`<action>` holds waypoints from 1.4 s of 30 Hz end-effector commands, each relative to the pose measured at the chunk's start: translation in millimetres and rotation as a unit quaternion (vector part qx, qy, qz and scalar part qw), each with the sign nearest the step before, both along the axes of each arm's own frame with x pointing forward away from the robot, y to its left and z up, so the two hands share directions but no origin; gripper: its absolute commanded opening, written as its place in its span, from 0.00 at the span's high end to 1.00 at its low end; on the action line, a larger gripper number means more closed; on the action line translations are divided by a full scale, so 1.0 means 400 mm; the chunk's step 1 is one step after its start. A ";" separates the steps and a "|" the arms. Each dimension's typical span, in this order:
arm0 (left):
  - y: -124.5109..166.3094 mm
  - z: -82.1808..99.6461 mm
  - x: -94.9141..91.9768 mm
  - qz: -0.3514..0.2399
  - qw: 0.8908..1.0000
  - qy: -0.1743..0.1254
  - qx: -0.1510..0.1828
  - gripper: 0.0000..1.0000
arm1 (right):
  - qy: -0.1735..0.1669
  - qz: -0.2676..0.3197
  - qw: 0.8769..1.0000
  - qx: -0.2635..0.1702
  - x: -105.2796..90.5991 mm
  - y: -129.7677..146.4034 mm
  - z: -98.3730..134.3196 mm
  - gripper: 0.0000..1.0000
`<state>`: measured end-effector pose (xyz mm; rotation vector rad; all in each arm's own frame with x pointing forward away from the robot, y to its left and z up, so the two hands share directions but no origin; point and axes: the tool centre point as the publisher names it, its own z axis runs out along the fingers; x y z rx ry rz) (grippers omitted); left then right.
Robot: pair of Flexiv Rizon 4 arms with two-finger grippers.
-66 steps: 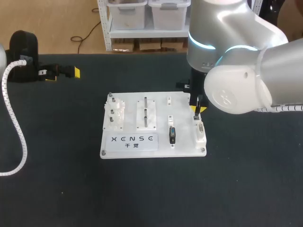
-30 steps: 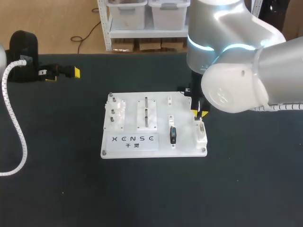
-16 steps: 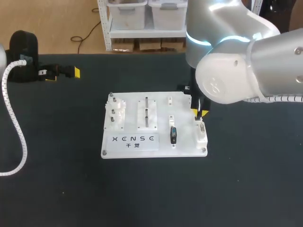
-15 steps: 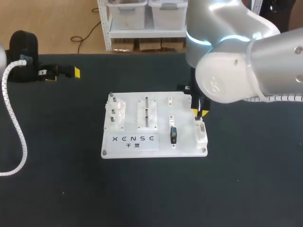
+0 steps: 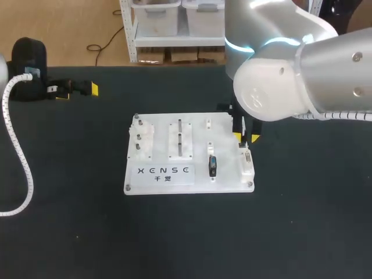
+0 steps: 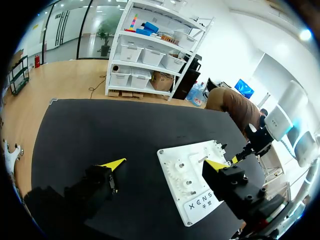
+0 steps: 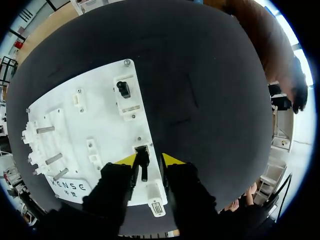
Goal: Insert the USB connector, Ethernet cable, and multi-pin plug into their matching sockets one by one.
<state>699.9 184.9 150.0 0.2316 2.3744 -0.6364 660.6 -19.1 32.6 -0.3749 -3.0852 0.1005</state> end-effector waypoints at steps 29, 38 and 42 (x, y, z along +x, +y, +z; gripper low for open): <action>0.000 0.000 0.000 0.000 1.000 0.000 0.000 0.00 | -0.050 0.092 0.994 0.038 -0.146 0.226 0.069 0.00; 0.000 0.000 0.000 0.000 1.000 0.000 0.000 0.00 | -0.028 0.094 0.993 0.062 -0.175 0.221 0.012 0.00; 0.000 0.000 0.000 0.000 1.000 0.000 0.000 0.00 | -0.022 0.095 0.993 0.069 -0.182 0.224 -0.003 0.00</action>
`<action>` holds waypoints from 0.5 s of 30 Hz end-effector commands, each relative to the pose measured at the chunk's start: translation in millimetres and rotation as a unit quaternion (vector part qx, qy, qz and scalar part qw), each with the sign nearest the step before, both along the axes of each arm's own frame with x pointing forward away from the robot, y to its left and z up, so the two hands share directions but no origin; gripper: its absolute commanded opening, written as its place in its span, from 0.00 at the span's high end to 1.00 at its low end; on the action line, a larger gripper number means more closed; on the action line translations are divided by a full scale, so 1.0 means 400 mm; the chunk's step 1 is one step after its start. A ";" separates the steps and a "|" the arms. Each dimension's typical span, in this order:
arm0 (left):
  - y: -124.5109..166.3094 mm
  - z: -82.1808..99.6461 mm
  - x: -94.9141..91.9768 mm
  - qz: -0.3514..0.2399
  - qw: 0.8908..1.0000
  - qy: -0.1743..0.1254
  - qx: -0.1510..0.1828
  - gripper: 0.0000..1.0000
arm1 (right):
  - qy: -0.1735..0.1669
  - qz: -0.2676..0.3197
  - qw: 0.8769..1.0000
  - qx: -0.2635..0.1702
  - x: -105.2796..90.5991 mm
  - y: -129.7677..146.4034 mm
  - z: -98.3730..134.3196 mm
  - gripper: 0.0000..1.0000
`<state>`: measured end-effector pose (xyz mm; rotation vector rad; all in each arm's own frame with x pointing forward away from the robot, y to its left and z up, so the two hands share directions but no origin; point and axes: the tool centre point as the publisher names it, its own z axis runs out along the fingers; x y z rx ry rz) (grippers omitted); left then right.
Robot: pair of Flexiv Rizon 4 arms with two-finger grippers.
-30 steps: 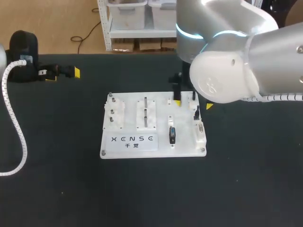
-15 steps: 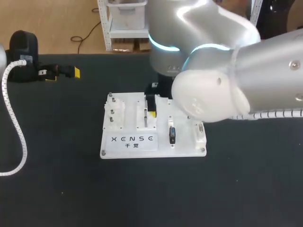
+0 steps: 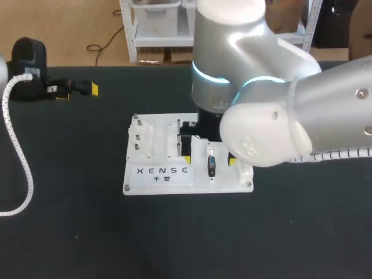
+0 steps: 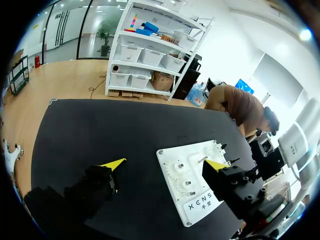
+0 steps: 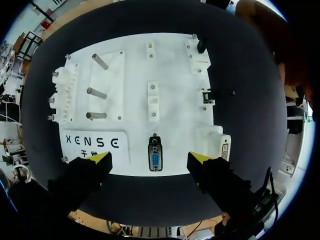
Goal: Insert the USB connector, Ethernet cable, and multi-pin plug into their matching sockets one by one.
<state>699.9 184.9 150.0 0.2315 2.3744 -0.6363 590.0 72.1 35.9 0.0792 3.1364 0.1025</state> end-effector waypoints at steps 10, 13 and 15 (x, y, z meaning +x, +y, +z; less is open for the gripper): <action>0.000 0.000 0.000 0.000 1.000 0.000 0.000 0.00 | 0.008 -0.002 0.999 0.037 -0.006 -0.005 -0.008 0.00; 0.000 0.000 0.000 0.000 1.000 0.000 0.000 0.00 | 0.008 -0.002 0.999 0.037 -0.006 -0.005 -0.008 0.00; 0.000 0.000 0.000 0.000 1.000 0.000 0.000 0.00 | 0.008 -0.002 0.999 0.037 -0.006 -0.005 -0.008 0.00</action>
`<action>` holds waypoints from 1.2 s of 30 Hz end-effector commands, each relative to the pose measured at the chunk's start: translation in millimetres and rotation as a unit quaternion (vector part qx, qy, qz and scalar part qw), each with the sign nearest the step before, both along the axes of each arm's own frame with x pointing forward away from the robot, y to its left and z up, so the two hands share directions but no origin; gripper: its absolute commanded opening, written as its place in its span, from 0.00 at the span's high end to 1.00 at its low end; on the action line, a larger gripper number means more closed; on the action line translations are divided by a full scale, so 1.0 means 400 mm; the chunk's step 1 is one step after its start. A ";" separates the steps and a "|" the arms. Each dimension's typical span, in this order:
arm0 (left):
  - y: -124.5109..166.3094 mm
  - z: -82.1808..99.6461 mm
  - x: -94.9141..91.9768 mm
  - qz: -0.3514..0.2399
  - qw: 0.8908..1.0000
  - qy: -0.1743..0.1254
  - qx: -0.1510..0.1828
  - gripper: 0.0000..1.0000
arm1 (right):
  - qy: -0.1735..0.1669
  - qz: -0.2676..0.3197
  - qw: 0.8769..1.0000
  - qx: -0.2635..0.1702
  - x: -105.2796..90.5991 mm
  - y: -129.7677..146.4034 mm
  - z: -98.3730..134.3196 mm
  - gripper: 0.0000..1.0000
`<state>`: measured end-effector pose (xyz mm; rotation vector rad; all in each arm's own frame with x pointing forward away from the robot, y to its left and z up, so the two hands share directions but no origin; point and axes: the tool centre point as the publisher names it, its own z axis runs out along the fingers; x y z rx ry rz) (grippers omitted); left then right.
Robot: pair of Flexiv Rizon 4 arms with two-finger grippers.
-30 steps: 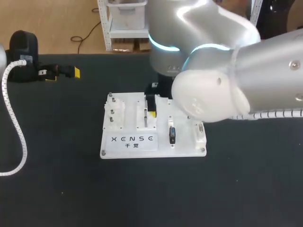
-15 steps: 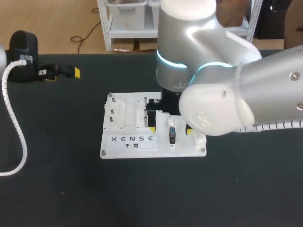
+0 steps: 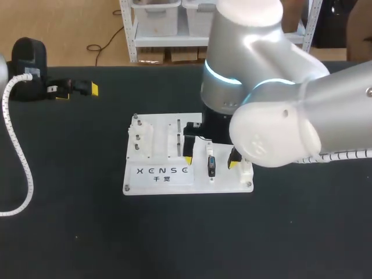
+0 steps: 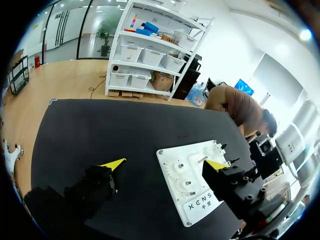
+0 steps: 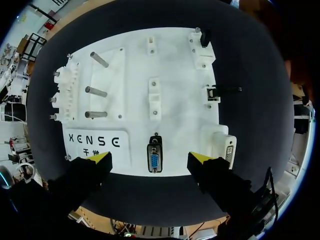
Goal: Insert the USB connector, Ethernet cable, and multi-pin plug into their matching sockets one by one.
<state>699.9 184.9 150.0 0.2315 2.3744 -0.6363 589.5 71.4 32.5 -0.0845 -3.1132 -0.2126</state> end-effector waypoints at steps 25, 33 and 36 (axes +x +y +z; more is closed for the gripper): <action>0.000 0.000 0.000 0.000 1.000 0.000 0.000 0.00 | -0.019 0.022 1.000 -0.008 0.001 -0.003 -0.013 0.00; 0.000 0.000 0.000 0.000 1.000 0.000 0.000 0.00 | -0.018 0.034 0.999 -0.010 0.012 -0.008 -0.040 0.00; 0.000 0.000 0.000 0.000 1.000 0.000 0.000 0.00 | -0.016 0.033 0.999 -0.011 0.018 -0.013 -0.044 0.00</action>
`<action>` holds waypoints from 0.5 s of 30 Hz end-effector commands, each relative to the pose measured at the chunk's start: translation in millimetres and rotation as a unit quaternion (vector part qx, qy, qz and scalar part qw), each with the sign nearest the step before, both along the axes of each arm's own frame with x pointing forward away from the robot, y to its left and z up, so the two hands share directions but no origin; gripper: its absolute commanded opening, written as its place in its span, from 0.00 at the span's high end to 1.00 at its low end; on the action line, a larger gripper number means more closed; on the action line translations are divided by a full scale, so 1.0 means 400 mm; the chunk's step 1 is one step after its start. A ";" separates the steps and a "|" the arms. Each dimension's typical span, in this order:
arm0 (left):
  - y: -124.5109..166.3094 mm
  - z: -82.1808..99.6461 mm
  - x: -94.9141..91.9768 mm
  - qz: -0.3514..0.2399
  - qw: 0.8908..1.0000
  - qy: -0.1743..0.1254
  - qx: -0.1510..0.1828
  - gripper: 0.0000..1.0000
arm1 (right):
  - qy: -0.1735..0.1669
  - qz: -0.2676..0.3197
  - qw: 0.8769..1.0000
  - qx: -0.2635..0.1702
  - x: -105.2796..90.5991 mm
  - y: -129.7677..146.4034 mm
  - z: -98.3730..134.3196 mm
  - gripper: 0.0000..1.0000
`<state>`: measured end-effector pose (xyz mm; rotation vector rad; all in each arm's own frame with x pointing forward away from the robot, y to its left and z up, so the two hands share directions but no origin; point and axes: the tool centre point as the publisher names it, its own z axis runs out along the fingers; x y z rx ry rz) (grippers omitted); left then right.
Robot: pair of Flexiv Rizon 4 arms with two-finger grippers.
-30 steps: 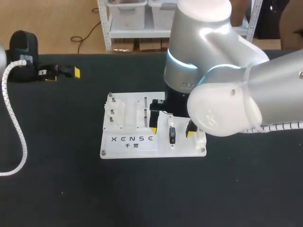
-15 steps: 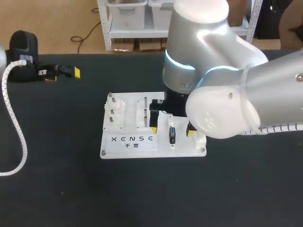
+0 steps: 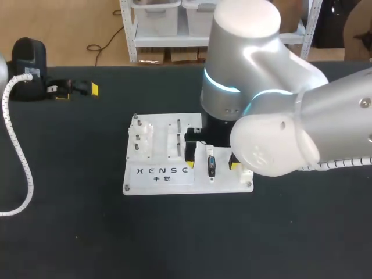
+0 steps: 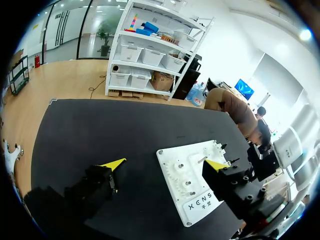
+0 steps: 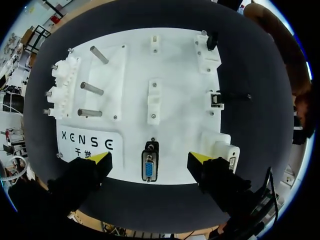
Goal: Insert the USB connector, Ethernet cable, and multi-pin plug into their matching sockets one by one.
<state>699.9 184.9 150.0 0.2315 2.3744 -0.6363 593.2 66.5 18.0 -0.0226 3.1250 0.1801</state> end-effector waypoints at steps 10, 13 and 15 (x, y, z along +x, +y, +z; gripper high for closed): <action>0.000 0.000 0.000 0.000 1.000 0.000 0.000 0.00 | 0.004 0.003 1.000 -0.006 0.012 0.001 -0.016 0.53; 0.000 0.000 0.000 0.000 1.000 0.000 0.000 0.00 | 0.002 0.004 1.000 -0.011 0.011 0.003 -0.017 0.57; 0.000 0.000 0.000 0.000 1.000 0.000 0.000 0.00 | 0.001 0.001 1.000 -0.016 0.011 0.003 -0.018 0.59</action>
